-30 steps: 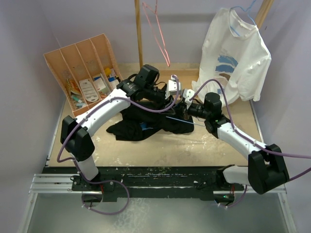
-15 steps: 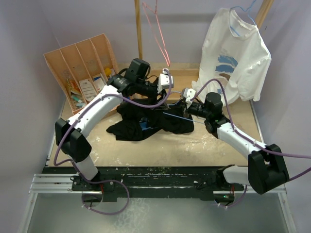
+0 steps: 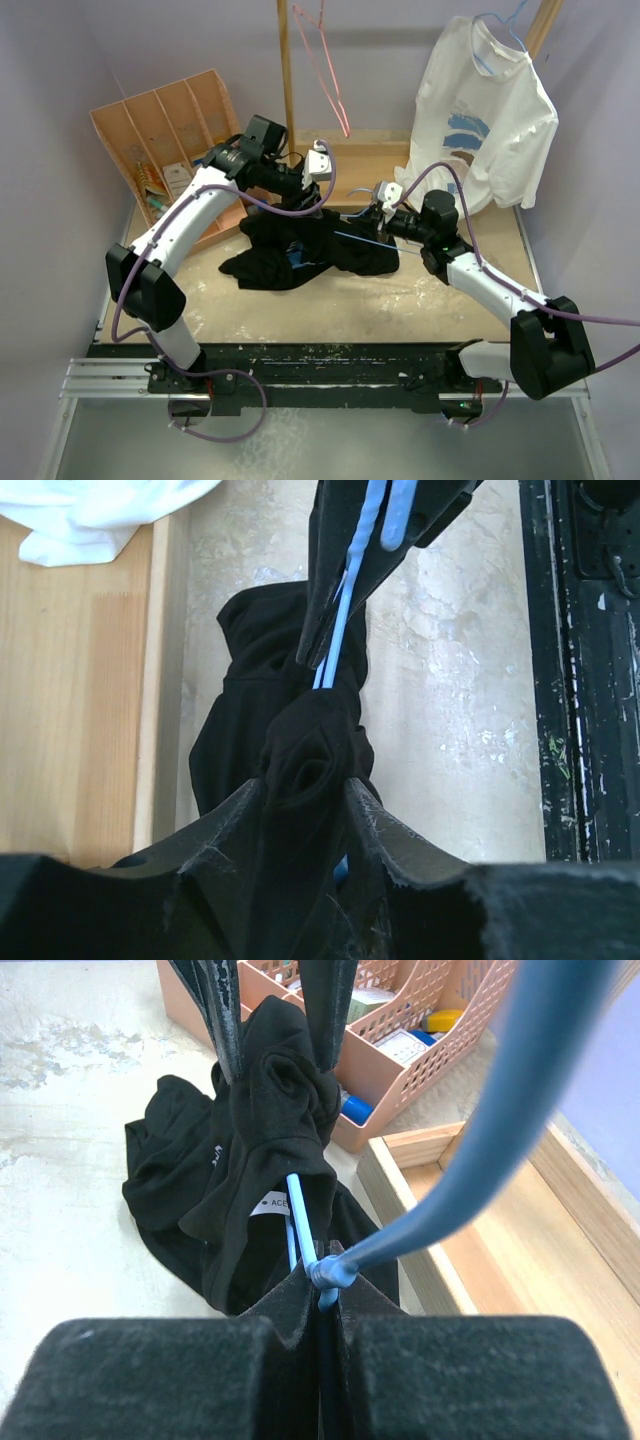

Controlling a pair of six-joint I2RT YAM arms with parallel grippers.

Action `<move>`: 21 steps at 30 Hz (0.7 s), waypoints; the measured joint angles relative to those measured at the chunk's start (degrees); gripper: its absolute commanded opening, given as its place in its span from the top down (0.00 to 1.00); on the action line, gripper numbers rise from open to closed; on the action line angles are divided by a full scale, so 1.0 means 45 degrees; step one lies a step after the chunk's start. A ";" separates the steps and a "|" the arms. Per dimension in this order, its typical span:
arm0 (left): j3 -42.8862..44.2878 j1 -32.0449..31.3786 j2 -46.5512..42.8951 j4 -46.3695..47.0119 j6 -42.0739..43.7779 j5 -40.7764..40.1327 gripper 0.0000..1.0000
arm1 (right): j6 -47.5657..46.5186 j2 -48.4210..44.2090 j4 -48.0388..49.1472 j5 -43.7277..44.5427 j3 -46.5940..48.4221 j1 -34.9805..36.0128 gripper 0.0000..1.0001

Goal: Place the t-shirt on the hanger

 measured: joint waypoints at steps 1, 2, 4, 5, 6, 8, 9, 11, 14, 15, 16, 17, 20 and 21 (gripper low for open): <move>0.0000 0.0000 0.0000 -0.0019 0.0029 0.0078 0.59 | 0.0000 0.0000 0.0000 0.0000 0.0000 0.0000 1.00; 0.0000 -0.0005 0.0005 -0.0034 0.0034 0.0160 0.58 | 0.0000 0.0000 0.0000 0.0000 0.0000 0.0000 1.00; 0.0000 -0.0015 0.0005 -0.0073 0.0039 0.0340 0.59 | 0.0000 0.0000 0.0000 0.0000 0.0000 0.0000 1.00; 0.0000 -0.0015 0.0005 -0.0097 0.0039 0.0447 0.62 | 0.0000 0.0000 0.0000 0.0000 0.0000 0.0000 1.00; 0.0000 -0.0015 0.0019 -0.0107 0.0039 0.0529 0.66 | 0.0000 0.0000 0.0000 0.0000 0.0000 0.0000 1.00; 0.0000 -0.0015 0.0083 -0.0121 0.0024 0.0724 0.74 | 0.0000 0.0000 0.0000 0.0000 0.0000 0.0000 1.00; 0.0000 -0.0015 0.0131 -0.0131 0.0034 0.0811 0.77 | 0.0000 0.0000 0.0000 0.0000 0.0000 0.0000 1.00; 0.0000 -0.0015 0.0267 -0.0185 0.0019 0.0937 0.81 | 0.0000 0.0000 0.0000 -0.0005 0.0000 0.0000 1.00; 0.0000 -0.0029 0.0505 -0.0282 0.0019 0.1093 0.96 | 0.0000 0.0000 -0.0005 -0.0005 0.0000 0.0000 1.00; 0.0000 -0.0034 0.0559 -0.0296 -0.0005 0.1107 0.99 | 0.0000 0.0000 -0.0024 -0.0005 0.0000 0.0000 1.00; 0.0000 -0.0044 0.0607 -0.0321 0.0005 0.1127 1.00 | 0.0000 0.0005 -0.0058 0.0000 0.0000 0.0000 1.00; 0.0000 -0.0053 0.0636 -0.0345 -0.0015 0.1137 1.00 | 0.0000 0.0019 -0.0039 0.0000 0.0000 0.0000 1.00; 0.0117 -0.0112 0.0743 -0.0384 -0.0049 0.1151 1.00 | 0.0000 0.0029 -0.0015 0.0000 0.0000 0.0000 1.00; 0.0189 -0.0141 0.0767 -0.0384 -0.0083 0.1156 1.00 | 0.0000 0.0029 -0.0010 0.0000 0.0000 0.0000 1.00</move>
